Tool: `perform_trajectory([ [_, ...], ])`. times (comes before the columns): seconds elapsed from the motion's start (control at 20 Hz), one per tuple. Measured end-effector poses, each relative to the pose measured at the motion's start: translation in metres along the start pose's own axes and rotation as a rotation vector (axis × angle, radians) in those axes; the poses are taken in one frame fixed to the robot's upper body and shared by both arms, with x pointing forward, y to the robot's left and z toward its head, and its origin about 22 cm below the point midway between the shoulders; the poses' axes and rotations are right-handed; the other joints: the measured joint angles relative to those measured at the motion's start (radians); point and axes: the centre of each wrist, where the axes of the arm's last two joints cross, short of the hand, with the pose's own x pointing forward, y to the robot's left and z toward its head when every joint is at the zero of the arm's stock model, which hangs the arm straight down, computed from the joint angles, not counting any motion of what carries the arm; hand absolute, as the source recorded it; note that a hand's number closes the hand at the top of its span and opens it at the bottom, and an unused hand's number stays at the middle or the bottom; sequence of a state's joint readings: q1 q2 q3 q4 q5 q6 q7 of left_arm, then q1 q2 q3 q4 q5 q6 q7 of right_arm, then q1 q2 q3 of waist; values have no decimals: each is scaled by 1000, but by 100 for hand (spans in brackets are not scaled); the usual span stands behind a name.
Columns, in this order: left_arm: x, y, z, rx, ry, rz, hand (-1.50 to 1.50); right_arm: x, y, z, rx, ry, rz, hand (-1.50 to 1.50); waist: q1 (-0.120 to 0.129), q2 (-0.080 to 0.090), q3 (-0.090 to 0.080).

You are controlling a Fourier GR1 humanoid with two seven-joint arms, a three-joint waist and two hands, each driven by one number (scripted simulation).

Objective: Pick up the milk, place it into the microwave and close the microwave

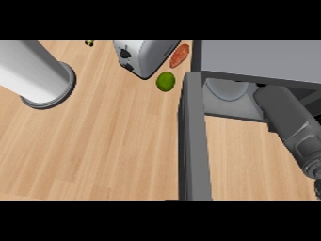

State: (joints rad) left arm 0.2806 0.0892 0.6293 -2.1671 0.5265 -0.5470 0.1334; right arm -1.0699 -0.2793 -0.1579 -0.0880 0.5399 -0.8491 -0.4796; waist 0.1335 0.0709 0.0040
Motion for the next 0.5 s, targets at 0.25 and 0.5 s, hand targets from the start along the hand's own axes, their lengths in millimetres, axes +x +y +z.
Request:
perform_trajectory([
  [0.25, -4, -3, -4, -29, 10, -6, -150, 9, 2, -3, 25, -65, -36, -150, 6, 0, 4],
  [0.5, -9, -6, -10, -85, 26, -3, -150, 19, 7, -3, 69, -112, -109, -150, 5, 0, 6],
])
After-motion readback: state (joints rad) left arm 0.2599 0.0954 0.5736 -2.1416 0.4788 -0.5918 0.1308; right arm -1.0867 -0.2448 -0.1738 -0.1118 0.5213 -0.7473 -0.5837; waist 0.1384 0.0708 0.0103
